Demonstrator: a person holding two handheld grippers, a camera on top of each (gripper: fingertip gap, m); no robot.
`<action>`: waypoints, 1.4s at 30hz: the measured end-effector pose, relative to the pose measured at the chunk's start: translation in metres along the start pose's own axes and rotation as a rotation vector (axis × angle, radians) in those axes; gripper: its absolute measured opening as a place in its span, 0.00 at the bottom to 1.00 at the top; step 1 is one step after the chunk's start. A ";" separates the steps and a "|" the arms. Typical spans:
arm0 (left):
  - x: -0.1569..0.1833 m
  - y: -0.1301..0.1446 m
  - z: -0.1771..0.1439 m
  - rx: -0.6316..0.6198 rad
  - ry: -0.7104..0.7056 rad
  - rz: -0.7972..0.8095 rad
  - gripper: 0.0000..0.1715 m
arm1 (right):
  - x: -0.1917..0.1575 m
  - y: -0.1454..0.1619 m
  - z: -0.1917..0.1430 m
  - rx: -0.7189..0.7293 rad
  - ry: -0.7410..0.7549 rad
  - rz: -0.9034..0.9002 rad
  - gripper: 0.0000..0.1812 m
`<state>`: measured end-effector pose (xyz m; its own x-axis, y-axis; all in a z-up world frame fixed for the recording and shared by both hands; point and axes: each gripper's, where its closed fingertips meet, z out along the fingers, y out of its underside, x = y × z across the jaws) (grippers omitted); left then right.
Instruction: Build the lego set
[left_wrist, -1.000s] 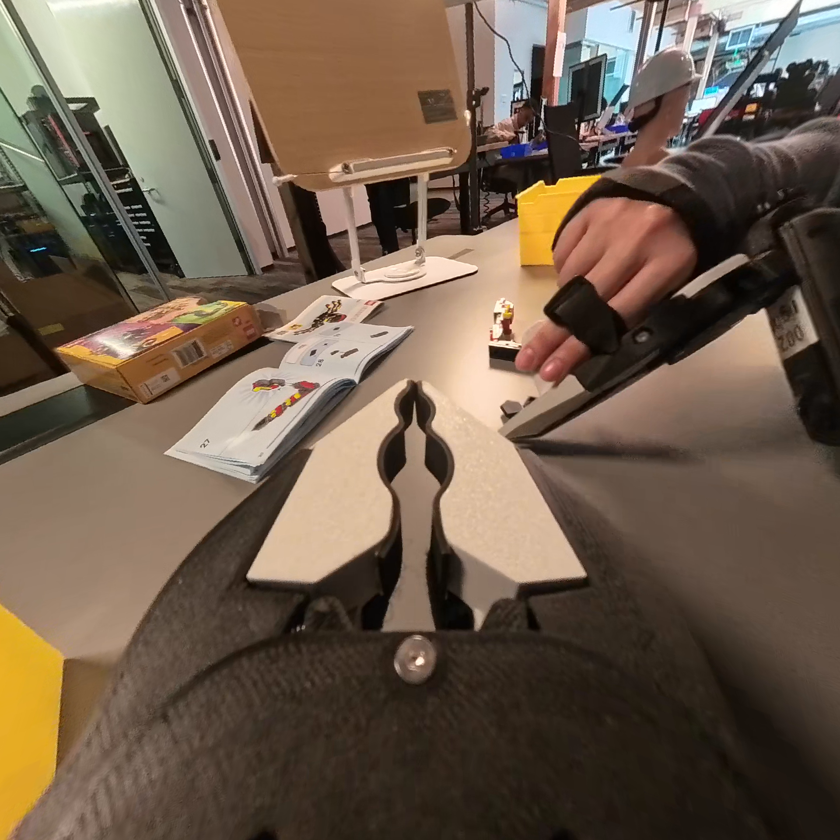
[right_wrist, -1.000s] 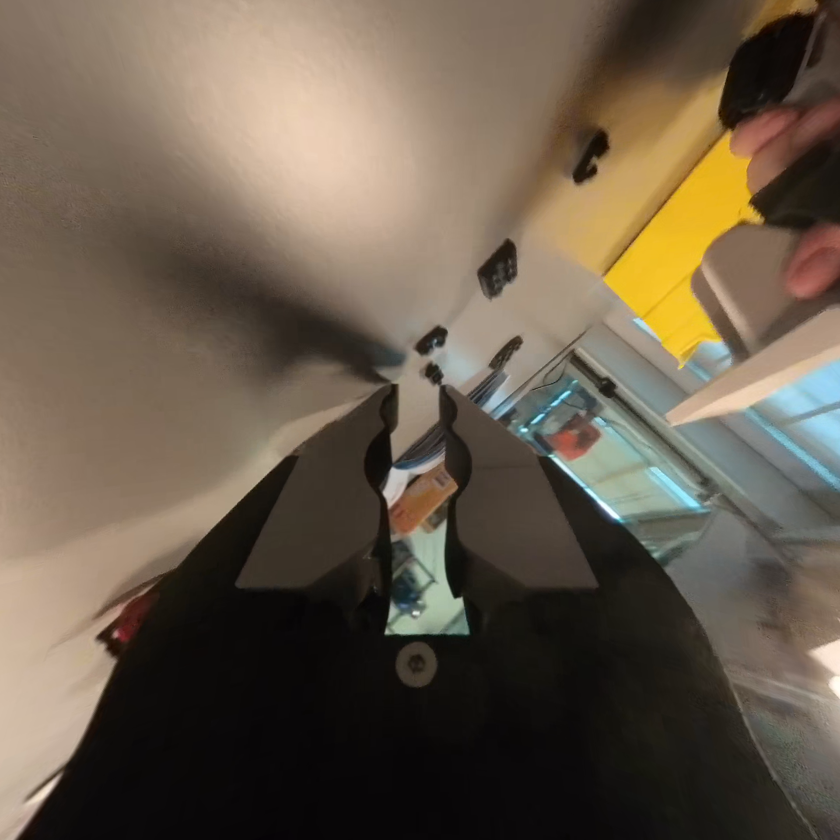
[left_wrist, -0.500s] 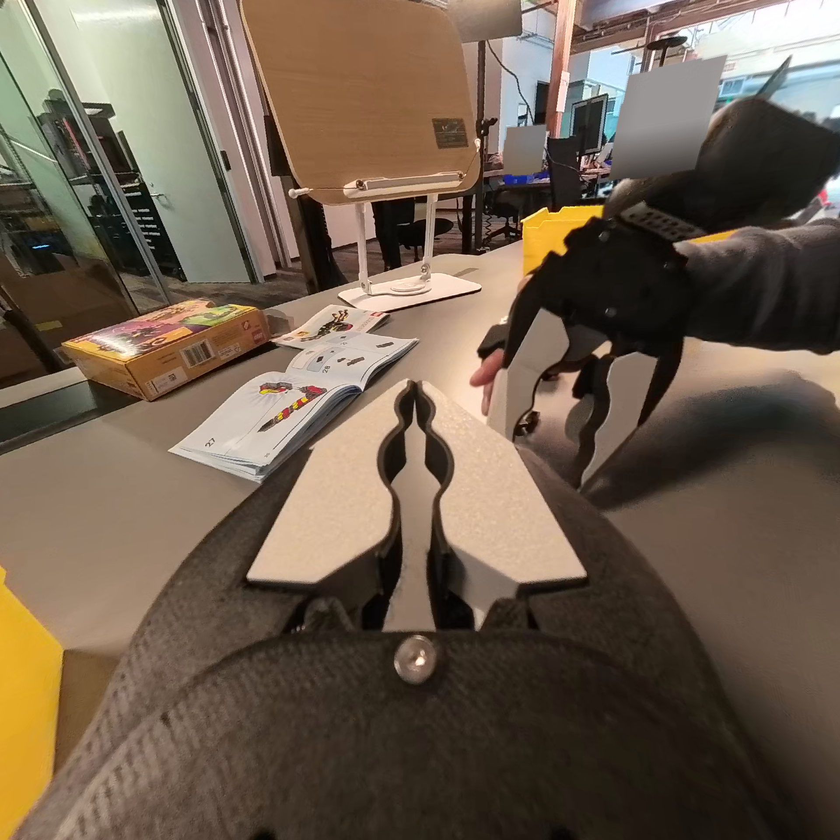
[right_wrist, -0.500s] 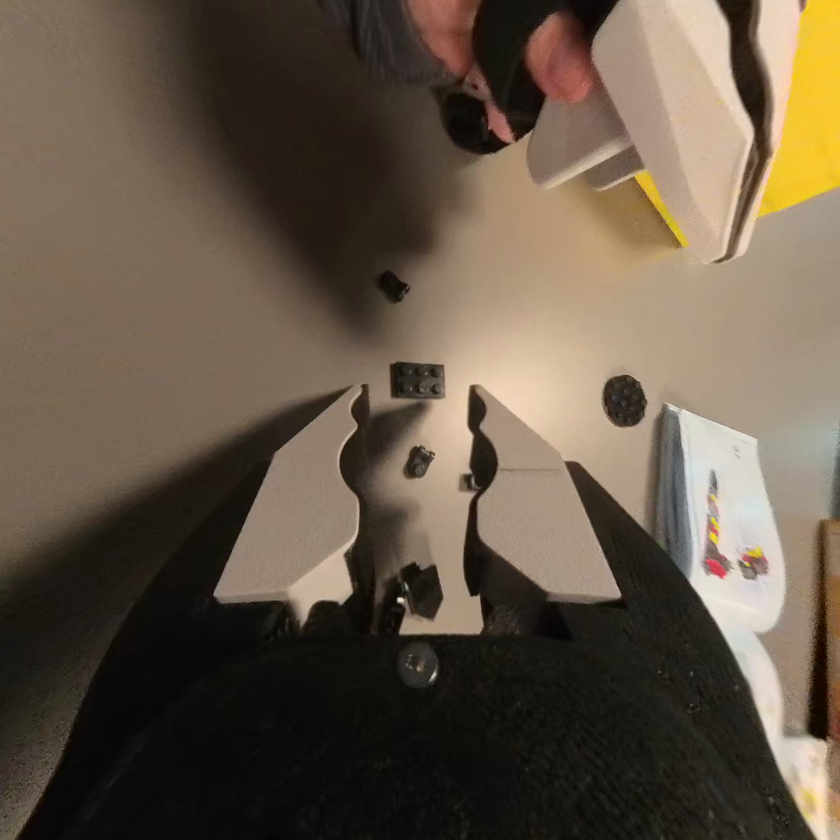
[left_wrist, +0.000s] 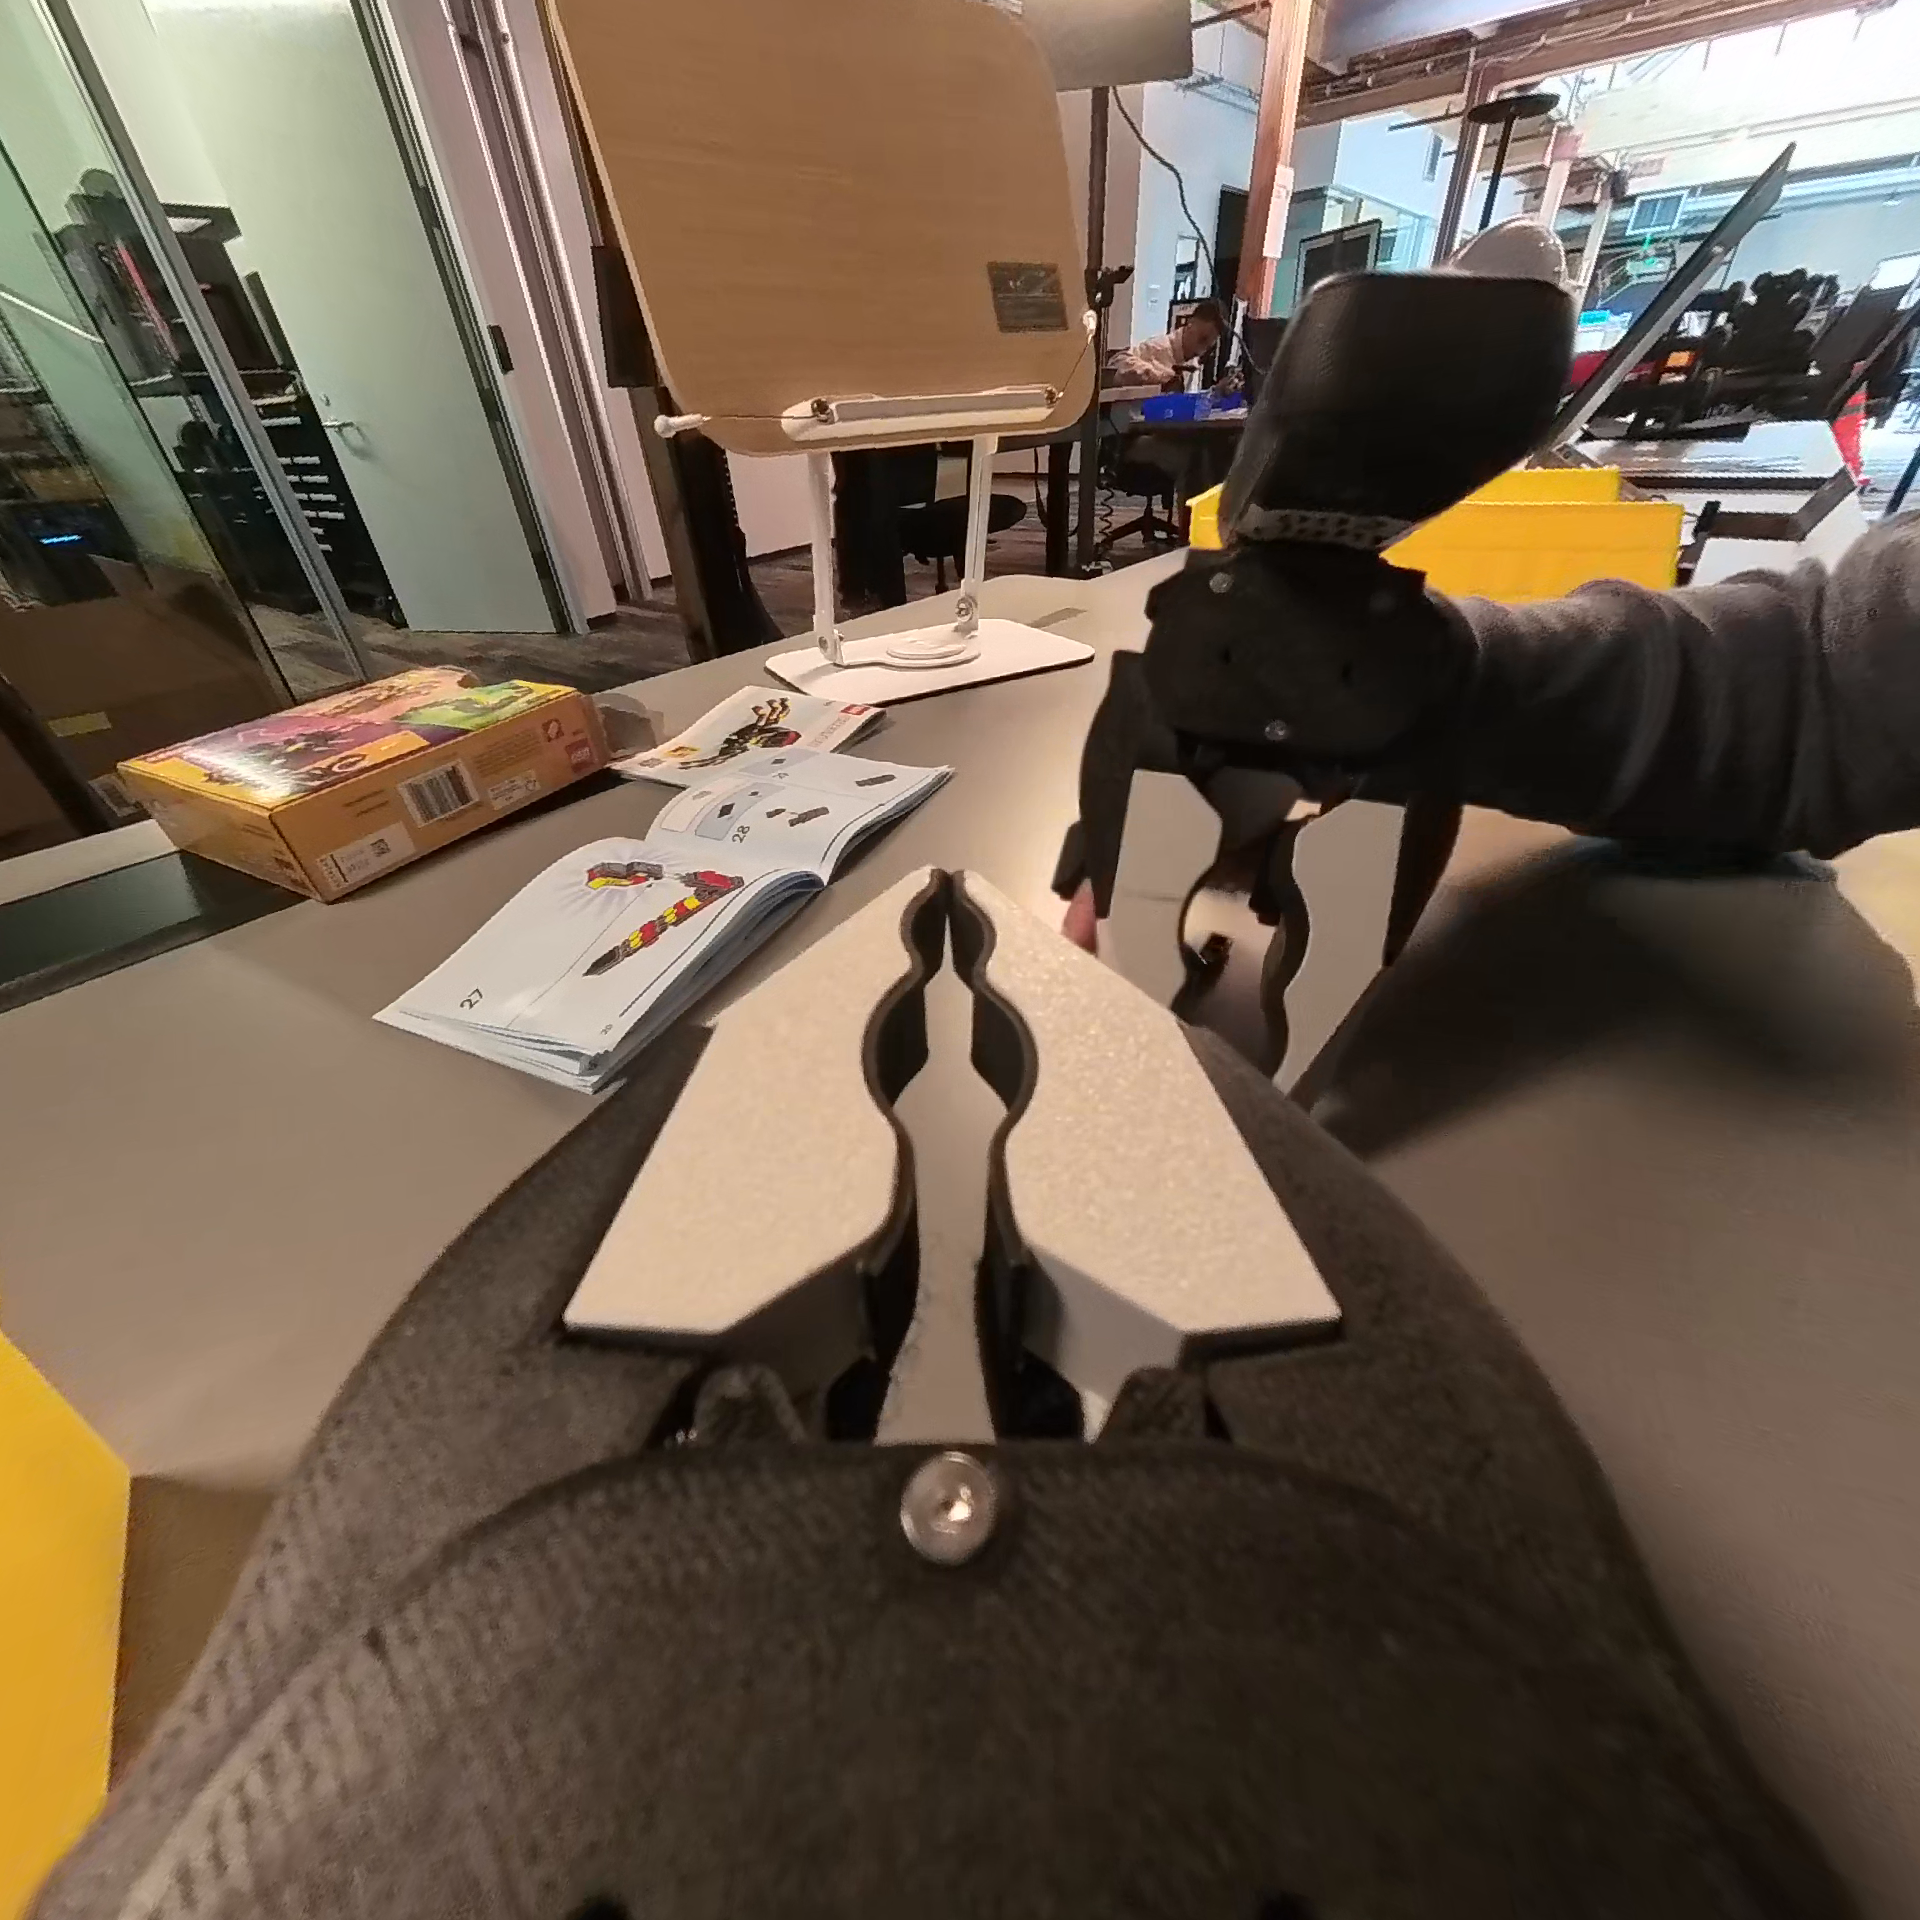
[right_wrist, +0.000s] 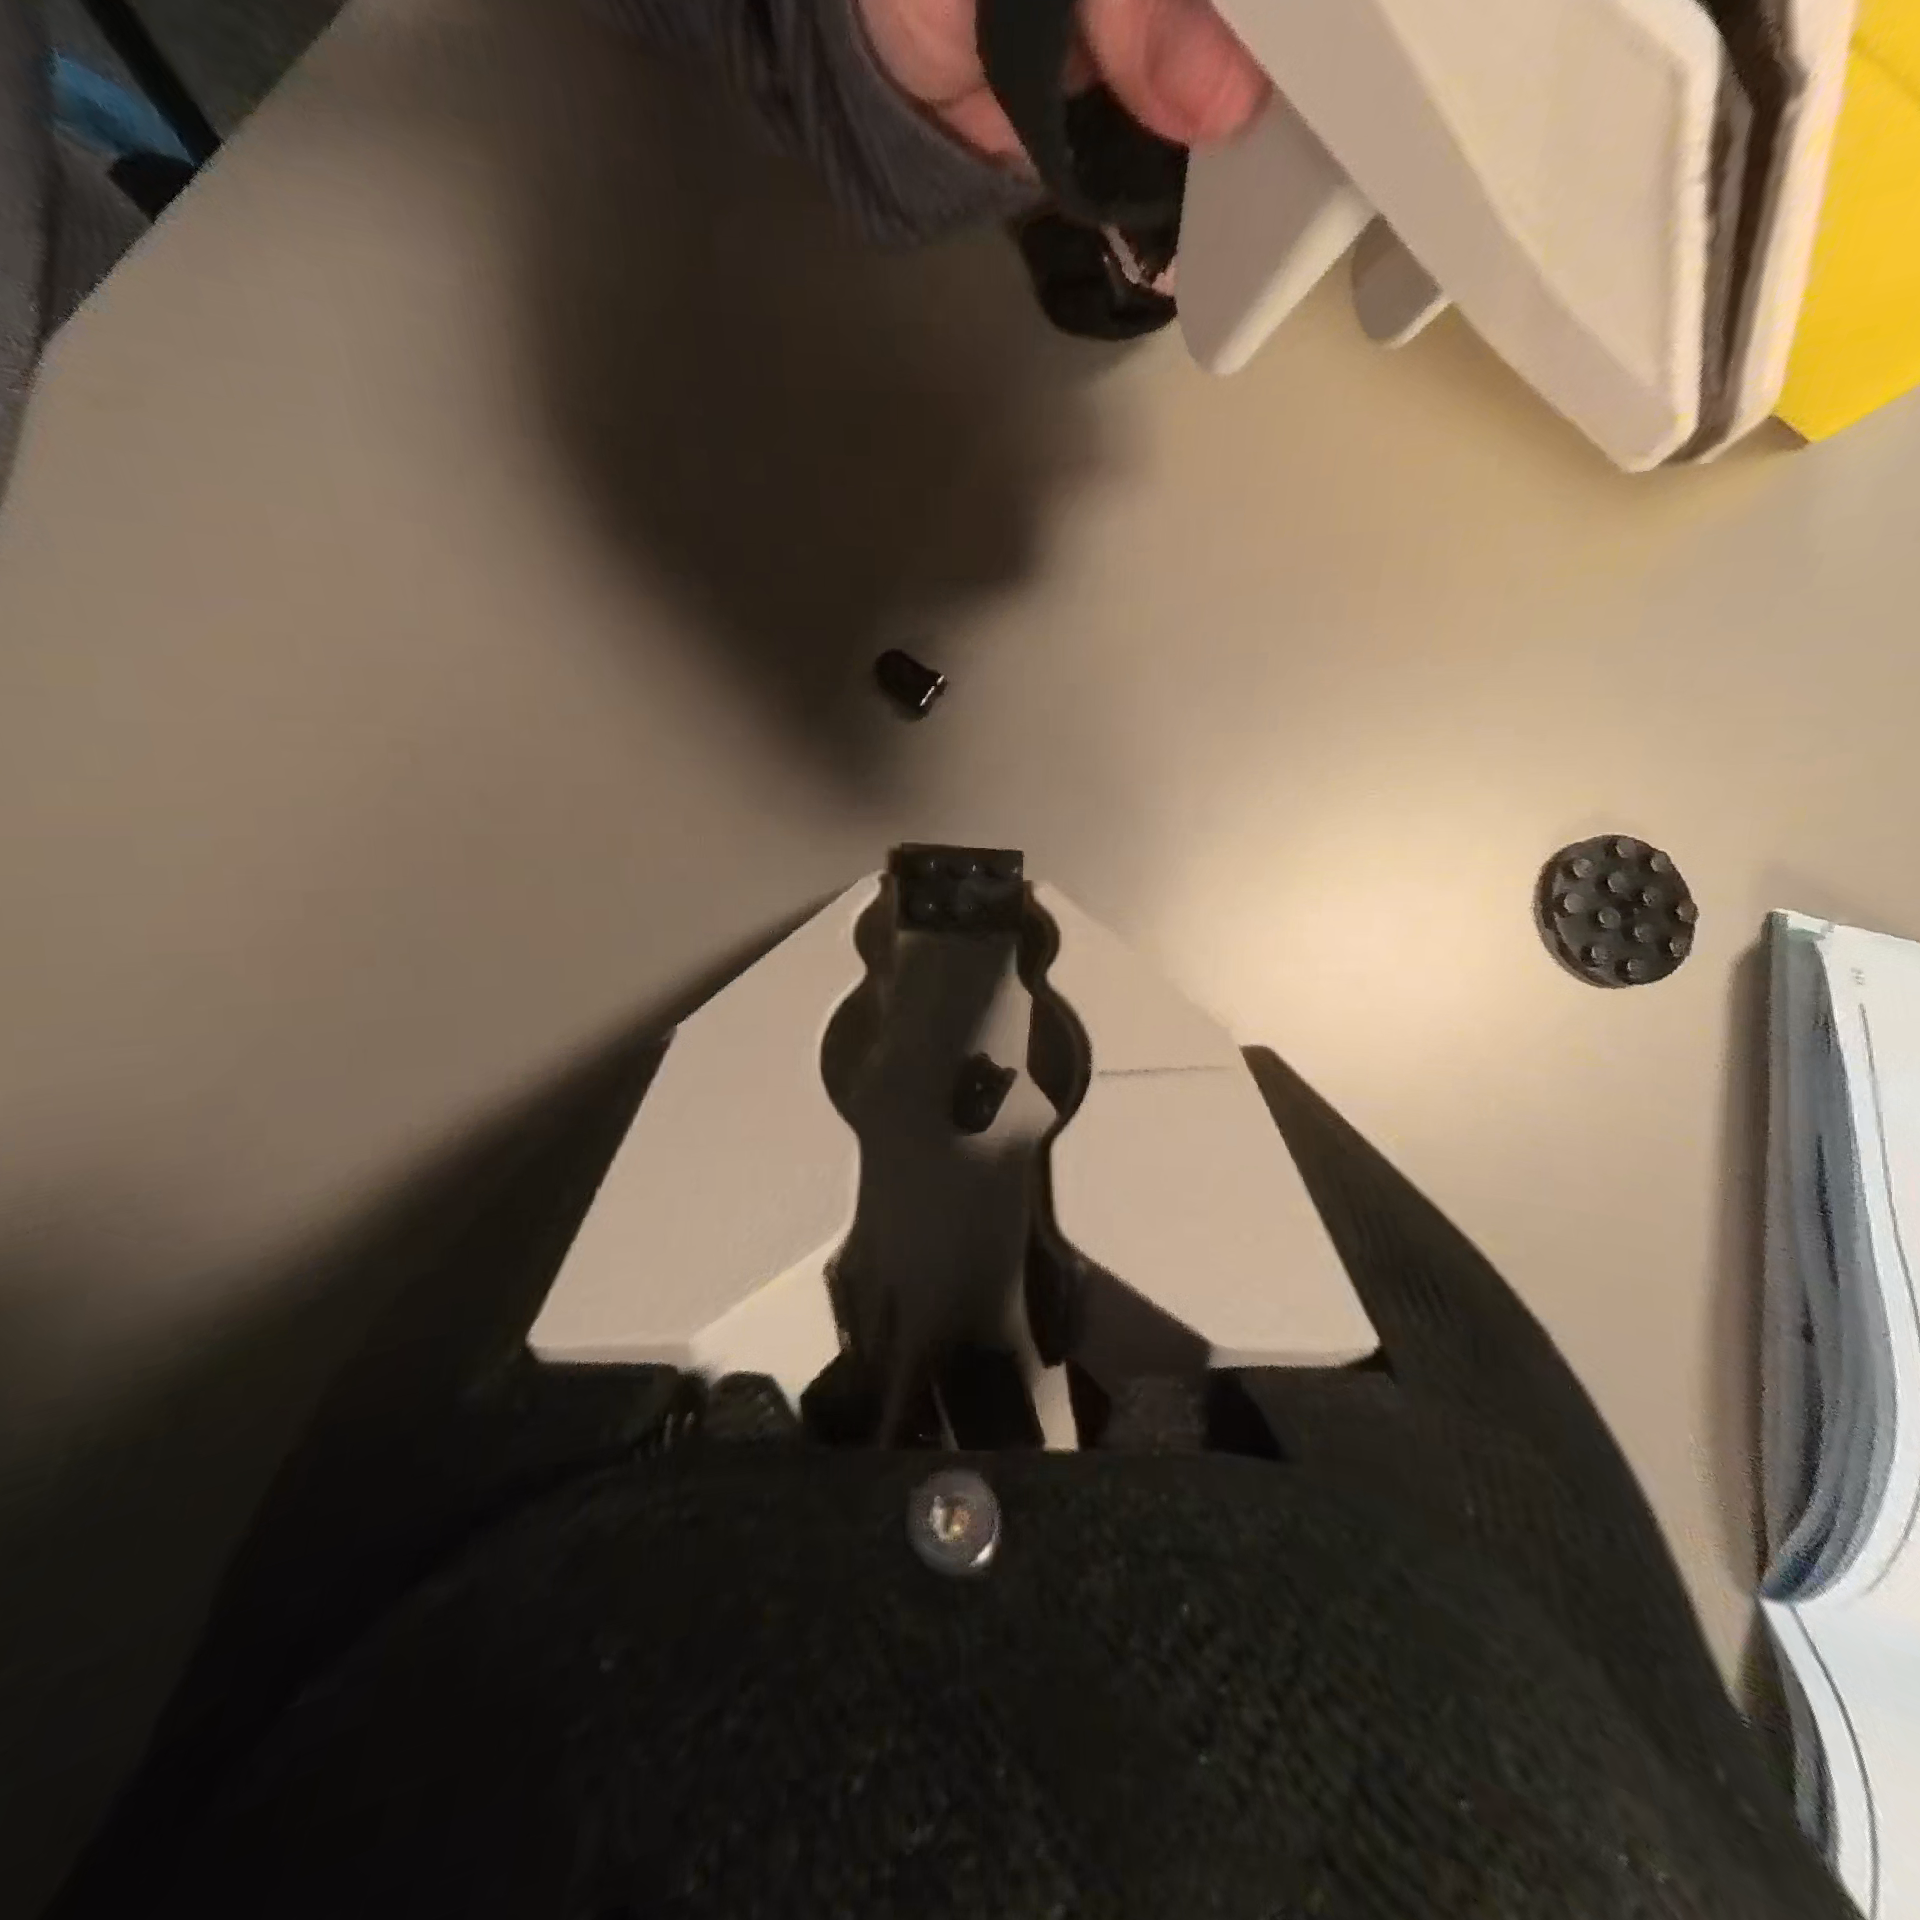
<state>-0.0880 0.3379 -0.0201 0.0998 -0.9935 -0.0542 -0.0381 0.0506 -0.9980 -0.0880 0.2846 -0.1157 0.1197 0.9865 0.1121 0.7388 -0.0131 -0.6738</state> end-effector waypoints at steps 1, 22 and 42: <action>0.000 0.000 0.000 0.000 0.000 -0.001 0.00 | 0.000 0.000 0.000 0.003 0.009 -0.004 0.12; 0.054 0.043 0.009 -0.197 0.009 1.171 0.24 | 0.027 -0.030 -0.053 0.061 0.250 0.073 0.11; 0.041 0.055 -0.011 -0.355 -0.203 1.586 0.02 | -0.001 0.028 -0.035 -0.196 0.089 0.165 0.12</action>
<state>-0.0968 0.2986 -0.0765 -0.1396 0.0570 -0.9886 -0.4342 0.8937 0.1128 -0.0445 0.2778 -0.1087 0.3003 0.9503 0.0821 0.8180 -0.2123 -0.5347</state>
